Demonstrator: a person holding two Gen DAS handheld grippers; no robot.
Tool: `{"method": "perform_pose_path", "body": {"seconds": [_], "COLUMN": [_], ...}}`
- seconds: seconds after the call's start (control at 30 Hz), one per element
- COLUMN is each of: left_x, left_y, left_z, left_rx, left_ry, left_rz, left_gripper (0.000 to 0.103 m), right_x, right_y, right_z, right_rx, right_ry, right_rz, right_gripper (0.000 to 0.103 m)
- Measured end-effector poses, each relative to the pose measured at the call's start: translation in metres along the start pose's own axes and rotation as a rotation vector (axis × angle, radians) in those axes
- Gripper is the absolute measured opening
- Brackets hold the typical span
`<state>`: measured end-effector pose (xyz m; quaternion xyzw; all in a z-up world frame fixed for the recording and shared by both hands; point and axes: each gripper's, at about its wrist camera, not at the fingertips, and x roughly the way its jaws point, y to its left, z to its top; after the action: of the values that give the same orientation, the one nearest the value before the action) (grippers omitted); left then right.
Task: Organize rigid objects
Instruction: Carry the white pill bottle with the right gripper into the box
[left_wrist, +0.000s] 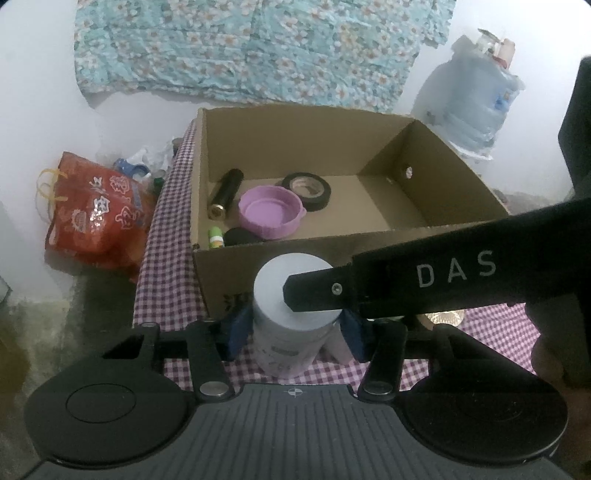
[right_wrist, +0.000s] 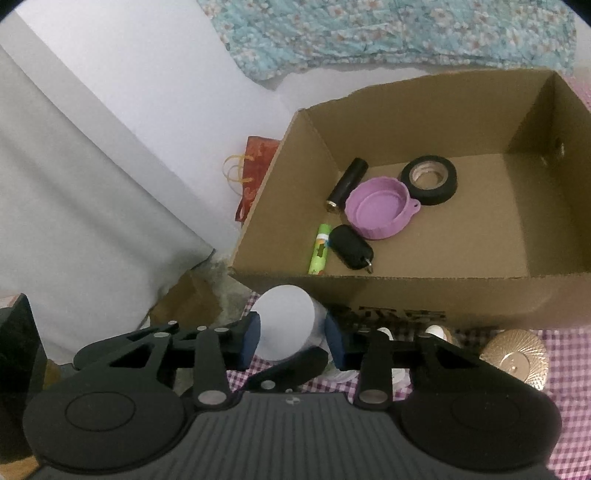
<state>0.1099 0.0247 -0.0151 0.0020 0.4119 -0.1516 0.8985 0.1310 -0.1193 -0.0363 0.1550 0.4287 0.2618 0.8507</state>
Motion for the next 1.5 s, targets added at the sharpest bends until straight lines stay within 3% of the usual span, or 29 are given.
{"method": "perform_pose_path", "body": {"seconds": [0.27, 0.53, 0.73, 0.93, 1.2, 1.5], "left_x": [-0.021, -0.070, -0.100, -0.085, -0.017, 0.035], "left_y": [-0.004, -0.018, -0.036, -0.050, -0.053, -0.042], "left_z": [0.003, 0.015, 0.046, 0.085, 0.112, 0.095], "left_rx": [0.001, 0.030, 0.082, 0.109, 0.069, 0.032], "left_ry": [-0.034, -0.128, -0.235, -0.284, -0.190, -0.043], "left_rz": [0.009, 0.059, 0.080, 0.042, -0.042, -0.062], "left_gripper": [0.050, 0.050, 0.050, 0.050, 0.050, 0.050], "right_x": [-0.011, -0.048, -0.087, -0.109, -0.079, -0.024], "right_y": [0.008, 0.035, 0.052, 0.047, -0.015, -0.067], "right_z": [-0.004, -0.006, 0.013, 0.049, 0.094, 0.095], "right_rx": [0.005, -0.040, -0.112, -0.158, -0.068, 0.008], "right_ry": [-0.011, -0.082, -0.192, -0.279, -0.231, -0.122], "right_rz": [0.021, 0.078, 0.112, 0.081, 0.038, 0.015], "right_gripper": [0.039, 0.039, 0.040, 0.040, 0.040, 0.040]}}
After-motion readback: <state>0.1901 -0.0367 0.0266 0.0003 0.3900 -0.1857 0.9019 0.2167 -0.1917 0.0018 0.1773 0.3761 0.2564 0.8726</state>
